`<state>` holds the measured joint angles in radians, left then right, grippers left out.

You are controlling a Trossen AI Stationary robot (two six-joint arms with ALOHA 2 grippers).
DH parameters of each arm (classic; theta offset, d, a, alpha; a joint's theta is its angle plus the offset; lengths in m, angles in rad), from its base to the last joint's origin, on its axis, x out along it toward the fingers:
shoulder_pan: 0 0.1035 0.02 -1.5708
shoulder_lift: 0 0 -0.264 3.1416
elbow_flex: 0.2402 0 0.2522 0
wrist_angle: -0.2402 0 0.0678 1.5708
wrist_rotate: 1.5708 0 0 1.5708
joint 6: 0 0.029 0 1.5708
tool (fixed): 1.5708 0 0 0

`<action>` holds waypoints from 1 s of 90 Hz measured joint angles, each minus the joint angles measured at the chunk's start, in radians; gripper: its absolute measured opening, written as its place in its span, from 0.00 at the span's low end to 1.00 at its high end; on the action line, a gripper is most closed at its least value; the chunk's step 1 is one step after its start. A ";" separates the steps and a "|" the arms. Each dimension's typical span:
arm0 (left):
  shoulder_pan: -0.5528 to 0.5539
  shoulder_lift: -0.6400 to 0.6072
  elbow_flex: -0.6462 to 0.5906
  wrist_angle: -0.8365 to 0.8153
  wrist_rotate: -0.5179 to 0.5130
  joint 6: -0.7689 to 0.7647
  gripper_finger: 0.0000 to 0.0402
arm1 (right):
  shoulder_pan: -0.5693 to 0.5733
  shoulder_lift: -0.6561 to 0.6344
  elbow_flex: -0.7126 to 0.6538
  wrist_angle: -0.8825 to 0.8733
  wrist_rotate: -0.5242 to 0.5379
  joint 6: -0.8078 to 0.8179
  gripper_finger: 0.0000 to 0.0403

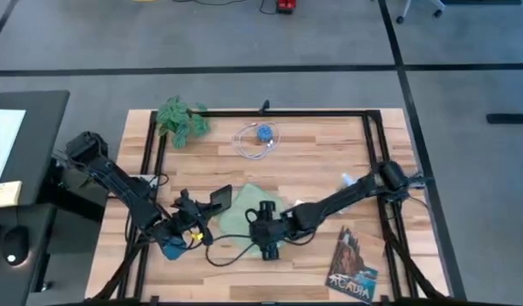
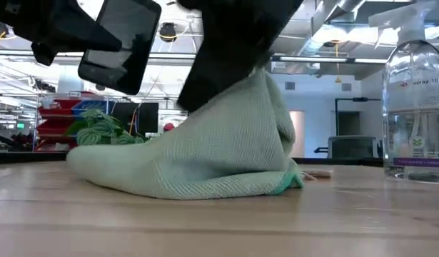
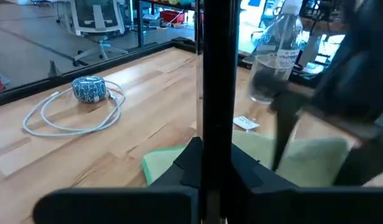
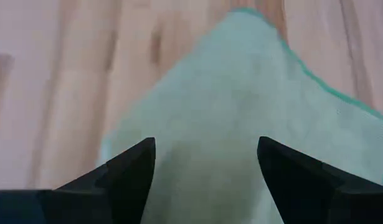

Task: Apply microfiber cloth
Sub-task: Wipe the front of the phone with the light green microfiber cloth

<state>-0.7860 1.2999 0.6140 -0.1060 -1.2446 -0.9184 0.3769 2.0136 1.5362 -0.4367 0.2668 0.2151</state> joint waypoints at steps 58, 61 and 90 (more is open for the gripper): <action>0.000 0.000 0.000 -0.012 0.005 -0.010 0.02 | 0.066 -0.079 -0.363 0.382 0.057 0.437 0.64; 0.000 0.000 0.000 -0.012 0.005 -0.010 0.02 | 0.066 -0.078 -0.383 0.419 0.063 0.437 0.62; 0.000 0.000 0.001 -0.008 0.008 -0.032 0.02 | 0.108 -0.081 -0.506 0.806 0.113 0.387 0.04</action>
<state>-0.7859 1.2999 0.6151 -0.1141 -1.2364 -0.9505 0.4852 1.9328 1.0307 0.3696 0.3803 0.6021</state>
